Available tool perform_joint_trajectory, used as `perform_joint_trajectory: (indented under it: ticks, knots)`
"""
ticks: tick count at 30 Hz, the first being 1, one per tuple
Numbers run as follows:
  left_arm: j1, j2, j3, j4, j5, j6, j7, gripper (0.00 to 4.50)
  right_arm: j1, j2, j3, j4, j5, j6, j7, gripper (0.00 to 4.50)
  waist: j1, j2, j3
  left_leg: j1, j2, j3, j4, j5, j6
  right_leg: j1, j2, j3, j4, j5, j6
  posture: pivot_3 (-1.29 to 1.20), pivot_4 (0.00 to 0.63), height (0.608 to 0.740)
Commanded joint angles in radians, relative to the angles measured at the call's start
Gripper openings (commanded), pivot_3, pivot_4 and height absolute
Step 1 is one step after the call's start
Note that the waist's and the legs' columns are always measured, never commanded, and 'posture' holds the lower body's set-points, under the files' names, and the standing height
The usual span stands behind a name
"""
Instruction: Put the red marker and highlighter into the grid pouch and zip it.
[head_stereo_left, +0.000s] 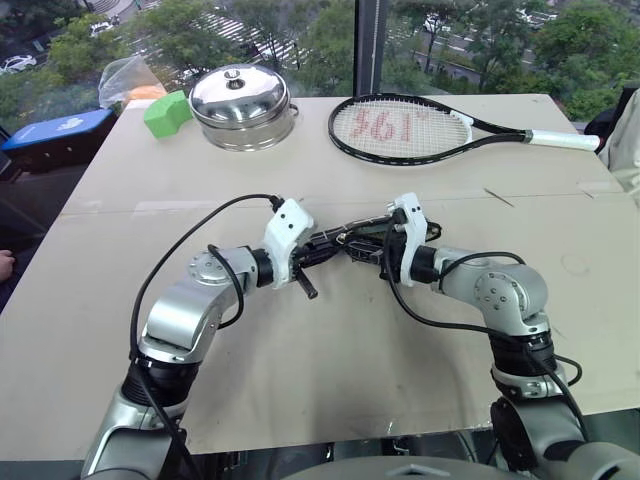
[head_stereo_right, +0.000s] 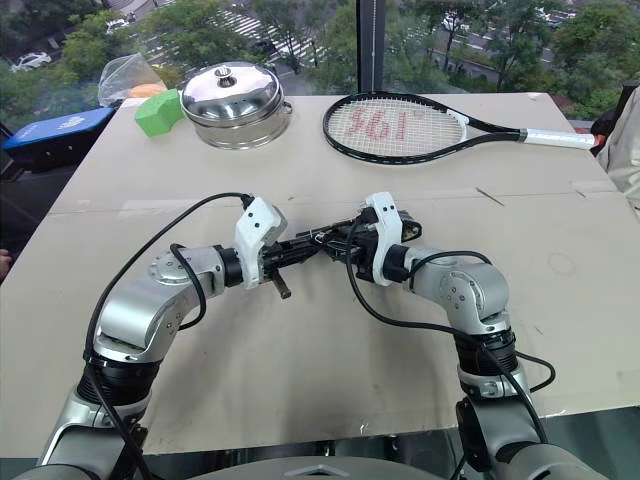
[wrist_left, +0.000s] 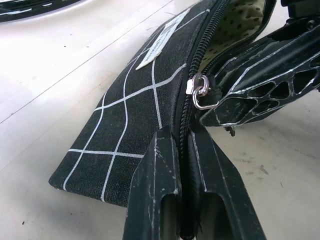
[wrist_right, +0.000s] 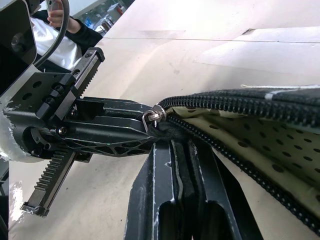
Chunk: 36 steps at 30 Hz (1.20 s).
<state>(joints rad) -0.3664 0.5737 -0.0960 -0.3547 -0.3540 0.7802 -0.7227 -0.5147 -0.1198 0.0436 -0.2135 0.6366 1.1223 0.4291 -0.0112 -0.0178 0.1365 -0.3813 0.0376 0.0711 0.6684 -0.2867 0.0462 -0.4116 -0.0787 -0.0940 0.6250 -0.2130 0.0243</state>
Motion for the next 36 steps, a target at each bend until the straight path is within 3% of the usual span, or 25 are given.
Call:
perform_joint_trajectory:
  ticks: [1, 8, 12, 19, 22, 25, 31, 35, 36]
  knots:
    - [-0.005, 0.014, 0.008, -0.025, -0.003, -0.02, -0.006, 0.0, 0.008, -0.021, -0.013, -0.061, 0.014, -0.019, 0.003, 0.03, 0.001, 0.0, 0.0, 0.0, 0.0, 0.0, 0.0, 0.0, 0.0, 0.0, 0.0, 0.0, 0.0, 0.0, 0.0, 0.0, 0.15, 0.74]
    - [-0.018, 0.023, 0.003, 0.006, 0.039, -0.05, 0.022, 0.0, 0.051, -0.074, -0.059, -0.145, -0.028, 0.013, -0.107, 0.03, 0.002, 0.0, 0.0, 0.0, 0.0, 0.0, 0.0, 0.0, 0.0, 0.0, -0.001, 0.0, 0.0, 0.0, 0.0, 0.0, 0.15, 0.74]
    - [-0.016, 0.016, -0.003, 0.011, 0.053, -0.058, 0.037, 0.0, 0.08, -0.059, -0.098, -0.209, -0.056, 0.041, -0.221, 0.03, 0.001, 0.0, 0.0, 0.0, 0.0, 0.0, 0.0, 0.0, 0.0, 0.0, 0.0, 0.0, 0.0, 0.0, 0.0, 0.0, 0.15, 0.74]
    - [-0.022, 0.013, -0.009, 0.029, 0.064, -0.071, 0.045, 0.0, 0.1, -0.048, -0.131, -0.26, -0.052, 0.072, -0.284, 0.03, 0.001, 0.0, 0.0, 0.0, 0.0, 0.0, 0.0, 0.0, 0.0, 0.0, 0.0, 0.0, 0.0, 0.0, 0.0, 0.0, 0.15, 0.74]
    - [-0.021, 0.021, -0.006, 0.039, 0.075, -0.077, 0.052, 0.0, 0.114, -0.106, -0.183, -0.274, -0.088, 0.086, -0.317, 0.03, 0.004, 0.0, 0.0, 0.0, 0.0, 0.0, 0.0, 0.0, 0.001, 0.0, -0.001, 0.0, 0.0, 0.0, 0.0, 0.0, 0.15, 0.74]
    - [-0.013, 0.037, -0.007, 0.049, 0.095, -0.102, 0.053, 0.0, 0.158, -0.247, -0.264, -0.281, -0.163, 0.101, -0.353, 0.03, 0.017, 0.0, 0.0, -0.001, -0.001, 0.001, 0.0, 0.0, 0.001, 0.0, -0.001, -0.001, -0.001, 0.0, 0.0, 0.0, 0.15, 0.74]
    - [-0.005, 0.052, -0.076, 0.085, 0.164, -0.222, 0.044, 0.0, 0.222, -0.355, -0.277, -0.324, -0.143, 0.102, -0.295, 0.03, 0.02, 0.0, 0.0, 0.0, 0.0, 0.002, -0.001, -0.001, 0.002, 0.0, 0.0, 0.0, -0.003, 0.0, 0.0, 0.0, 0.15, 0.74]
    - [0.016, 0.054, -0.103, 0.106, 0.2, -0.361, 0.01, 0.0, 0.282, -0.36, -0.241, -0.343, -0.107, -0.052, -0.161, 0.03, 0.023, 0.0, 0.0, 0.0, 0.0, 0.001, -0.001, -0.002, 0.003, 0.0, 0.001, 0.0, -0.003, 0.0, 0.0, 0.0, 0.15, 0.74]
    - [0.031, 0.055, -0.092, 0.111, 0.191, -0.38, -0.005, 0.34, 0.308, -0.381, -0.236, -0.346, -0.107, -0.083, -0.122, 0.28, 0.023, 0.001, 0.0, 0.0, 0.0, 0.001, -0.001, -0.002, 0.004, 0.0, 0.001, 0.0, -0.003, 0.0, 0.0, 0.0, 0.15, 0.74]
